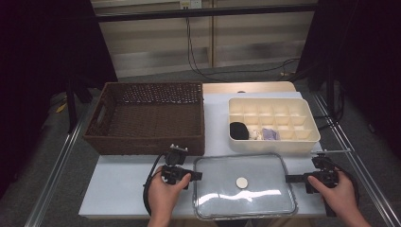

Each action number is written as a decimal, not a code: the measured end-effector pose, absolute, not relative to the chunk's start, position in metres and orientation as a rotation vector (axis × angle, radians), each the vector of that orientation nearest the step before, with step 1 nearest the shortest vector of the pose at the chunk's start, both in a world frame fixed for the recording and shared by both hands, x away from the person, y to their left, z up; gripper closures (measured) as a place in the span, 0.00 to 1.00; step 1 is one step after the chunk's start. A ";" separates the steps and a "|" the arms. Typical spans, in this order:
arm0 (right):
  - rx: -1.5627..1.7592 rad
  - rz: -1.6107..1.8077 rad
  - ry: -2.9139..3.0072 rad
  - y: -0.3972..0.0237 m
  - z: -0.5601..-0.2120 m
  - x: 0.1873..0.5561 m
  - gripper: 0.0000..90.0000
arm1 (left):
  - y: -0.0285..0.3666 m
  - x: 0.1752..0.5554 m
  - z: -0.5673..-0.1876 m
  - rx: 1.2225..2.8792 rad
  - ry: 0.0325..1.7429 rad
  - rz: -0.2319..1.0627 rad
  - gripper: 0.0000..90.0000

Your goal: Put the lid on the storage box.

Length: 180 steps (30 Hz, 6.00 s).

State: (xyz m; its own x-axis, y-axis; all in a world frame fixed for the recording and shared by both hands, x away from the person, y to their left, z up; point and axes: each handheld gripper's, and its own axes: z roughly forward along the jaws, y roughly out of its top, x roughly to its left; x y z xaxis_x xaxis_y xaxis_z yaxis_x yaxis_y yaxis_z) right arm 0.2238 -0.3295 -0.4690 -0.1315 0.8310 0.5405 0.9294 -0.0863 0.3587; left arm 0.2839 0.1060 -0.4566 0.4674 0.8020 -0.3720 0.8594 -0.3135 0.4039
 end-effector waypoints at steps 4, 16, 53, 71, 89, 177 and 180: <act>-1.962 -1.016 -2.026 -0.328 -0.468 0.223 0.75 | 0.106 0.284 -0.458 2.144 1.379 -0.165 0.51; -1.997 -1.030 -1.973 -0.338 -0.467 0.222 0.68 | 0.085 0.294 -0.461 2.104 1.340 -0.166 0.51; -2.056 -0.978 -1.925 -0.336 -0.470 0.219 0.79 | 0.087 0.285 -0.461 2.077 1.442 -0.244 0.54; -2.044 -0.987 -1.895 -0.340 -0.471 0.220 0.82 | 0.091 0.277 -0.460 2.079 1.429 -0.305 0.49; -2.039 -1.050 -1.871 -0.341 -0.474 0.216 0.82 | 0.092 0.279 -0.460 2.090 1.469 -0.271 0.70; -2.236 -1.715 -1.728 -0.424 -0.378 0.308 0.84 | 0.011 0.416 -0.360 1.872 1.262 -0.100 0.87; -2.247 -1.714 -1.717 -0.427 -0.376 0.312 0.84 | 0.008 0.419 -0.357 1.873 1.262 -0.110 0.87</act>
